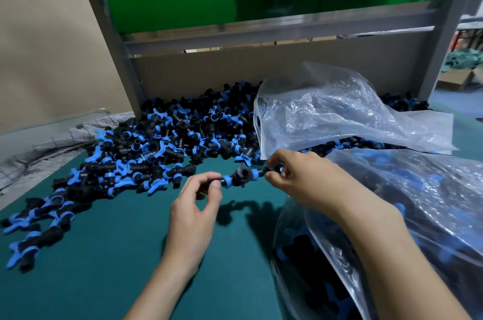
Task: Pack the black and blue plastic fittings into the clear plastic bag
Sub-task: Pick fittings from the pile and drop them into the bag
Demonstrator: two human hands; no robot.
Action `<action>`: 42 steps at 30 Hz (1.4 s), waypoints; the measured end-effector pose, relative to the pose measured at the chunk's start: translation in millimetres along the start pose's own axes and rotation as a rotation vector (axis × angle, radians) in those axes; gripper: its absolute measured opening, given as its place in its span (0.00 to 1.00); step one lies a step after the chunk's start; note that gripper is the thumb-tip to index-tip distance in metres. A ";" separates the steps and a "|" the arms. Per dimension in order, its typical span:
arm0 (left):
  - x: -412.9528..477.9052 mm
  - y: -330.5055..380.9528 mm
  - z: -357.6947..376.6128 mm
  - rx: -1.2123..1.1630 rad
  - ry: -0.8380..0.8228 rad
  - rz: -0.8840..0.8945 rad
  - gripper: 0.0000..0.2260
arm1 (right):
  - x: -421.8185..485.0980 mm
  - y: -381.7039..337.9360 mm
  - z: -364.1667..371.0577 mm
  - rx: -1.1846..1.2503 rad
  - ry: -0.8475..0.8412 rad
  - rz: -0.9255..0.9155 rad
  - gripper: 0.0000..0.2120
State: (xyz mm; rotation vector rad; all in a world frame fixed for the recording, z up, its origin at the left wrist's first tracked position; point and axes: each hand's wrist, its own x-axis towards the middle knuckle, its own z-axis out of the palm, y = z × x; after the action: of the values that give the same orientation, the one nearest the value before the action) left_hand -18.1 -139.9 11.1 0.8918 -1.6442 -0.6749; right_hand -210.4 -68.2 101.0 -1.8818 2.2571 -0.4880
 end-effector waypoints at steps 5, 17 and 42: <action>-8.5 19.3 8.3 -0.026 -0.001 0.076 0.05 | 0.0 2.1 -2.7 0.015 -0.005 -0.040 0.11; -4.7 14.9 6.4 -0.240 -0.042 -0.164 0.08 | 1.2 1.2 -1.3 0.033 -0.008 -0.100 0.08; 1.1 7.2 10.7 -0.589 -0.062 -0.451 0.08 | 5.1 2.5 2.9 0.080 -0.007 -0.137 0.16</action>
State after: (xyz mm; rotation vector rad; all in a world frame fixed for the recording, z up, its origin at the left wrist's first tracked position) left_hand -30.1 -137.0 14.9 0.8045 -1.1864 -1.4214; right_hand -212.7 -73.2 97.8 -2.0035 2.0808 -0.5813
